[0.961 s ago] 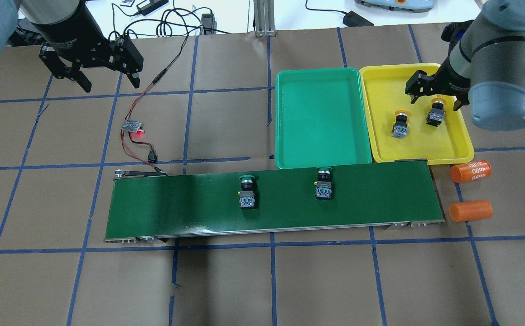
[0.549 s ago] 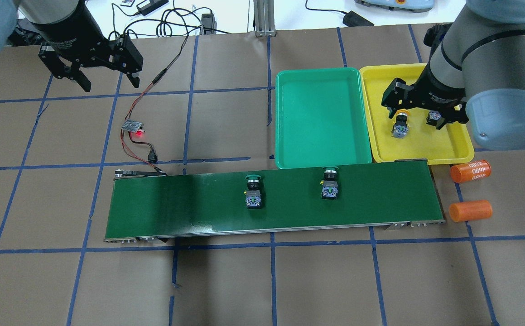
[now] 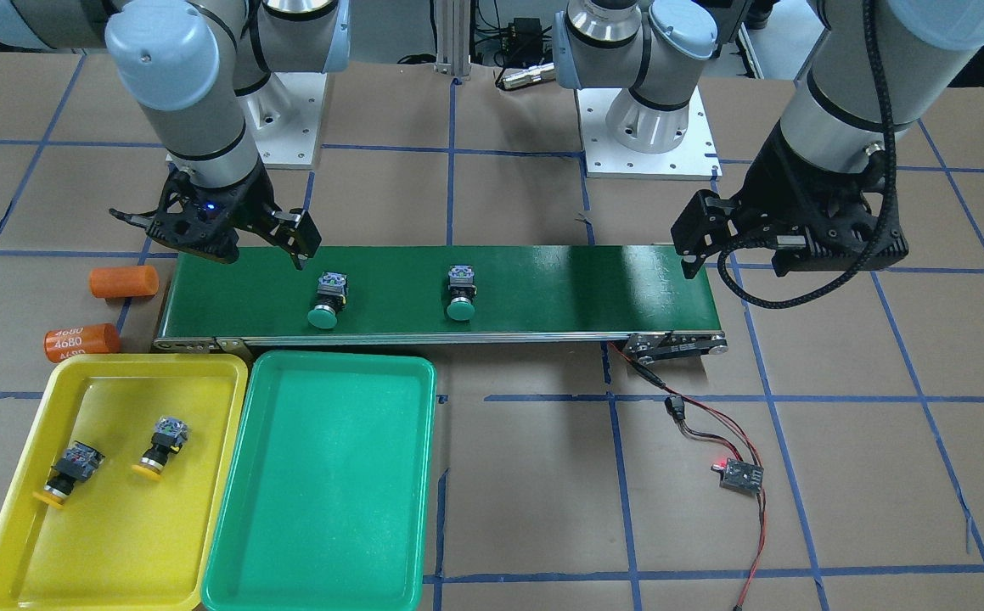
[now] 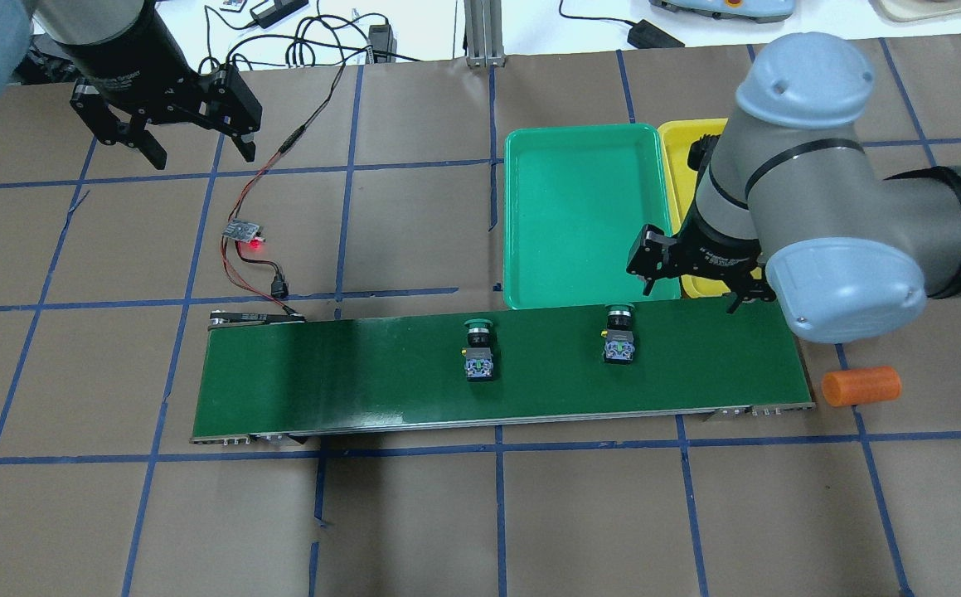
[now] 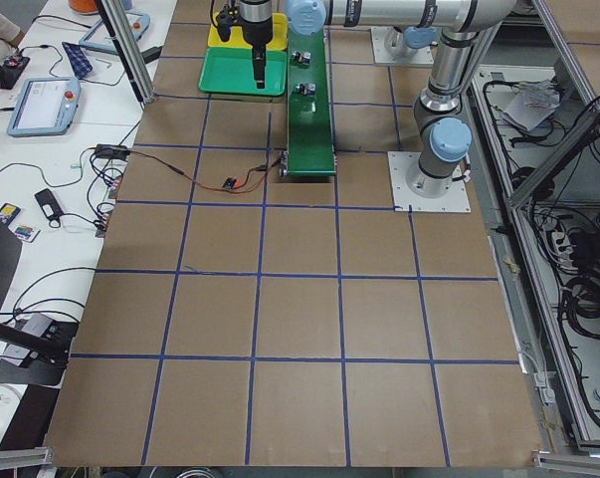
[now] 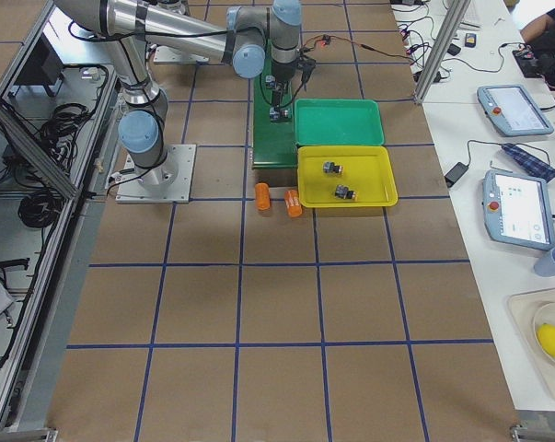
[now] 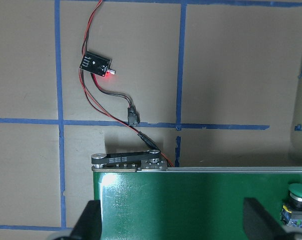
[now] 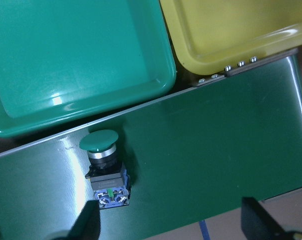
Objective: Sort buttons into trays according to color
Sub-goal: 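Move the right gripper back over the belt and grasp a green-capped button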
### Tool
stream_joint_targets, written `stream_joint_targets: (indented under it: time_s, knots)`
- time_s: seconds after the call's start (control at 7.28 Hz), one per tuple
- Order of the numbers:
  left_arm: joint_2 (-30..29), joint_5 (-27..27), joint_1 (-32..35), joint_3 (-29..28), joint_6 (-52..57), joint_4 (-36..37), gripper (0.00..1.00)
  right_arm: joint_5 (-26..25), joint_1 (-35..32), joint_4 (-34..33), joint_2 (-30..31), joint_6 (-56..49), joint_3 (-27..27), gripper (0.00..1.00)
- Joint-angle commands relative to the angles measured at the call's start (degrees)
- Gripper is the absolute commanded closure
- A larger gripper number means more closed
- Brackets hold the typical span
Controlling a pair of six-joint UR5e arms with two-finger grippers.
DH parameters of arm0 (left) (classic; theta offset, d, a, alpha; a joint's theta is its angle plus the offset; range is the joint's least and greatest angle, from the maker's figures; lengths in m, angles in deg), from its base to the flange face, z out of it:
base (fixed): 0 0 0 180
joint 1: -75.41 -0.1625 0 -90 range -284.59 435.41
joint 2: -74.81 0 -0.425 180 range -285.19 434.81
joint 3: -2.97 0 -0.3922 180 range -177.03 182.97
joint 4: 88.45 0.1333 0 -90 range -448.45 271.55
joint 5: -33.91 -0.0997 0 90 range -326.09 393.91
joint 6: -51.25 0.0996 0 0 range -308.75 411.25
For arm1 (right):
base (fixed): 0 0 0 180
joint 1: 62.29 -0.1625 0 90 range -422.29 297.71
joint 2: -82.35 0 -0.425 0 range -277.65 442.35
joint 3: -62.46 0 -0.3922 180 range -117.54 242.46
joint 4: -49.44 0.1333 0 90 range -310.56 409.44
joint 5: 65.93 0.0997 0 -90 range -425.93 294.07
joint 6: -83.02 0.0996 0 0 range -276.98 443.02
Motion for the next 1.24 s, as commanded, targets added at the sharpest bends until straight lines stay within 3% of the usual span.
stream_joint_targets:
  time_s: [0.0,0.69,0.82,0.96,1.1]
  knots:
    - [0.18,0.02,0.00,0.17,0.01,0.00,0.00,0.16,-0.87,-6.50,-1.84,0.10,-4.22,0.00]
    - [0.09,0.02,0.00,0.17,0.01,0.00,0.00,0.16,-1.75,-8.57,-10.38,0.10,-3.79,0.00]
    - [0.09,0.02,0.00,0.17,0.01,0.00,0.00,-0.45,-1.58,-8.39,-10.21,-0.16,-3.88,0.39]
    - [0.00,0.02,0.00,0.09,0.01,0.00,0.00,-0.80,-1.14,-7.26,-10.12,0.10,-3.97,0.92]
    - [0.00,0.02,0.00,0.09,0.01,0.00,0.00,-0.89,-1.05,-6.99,-9.86,0.19,-3.79,1.00]
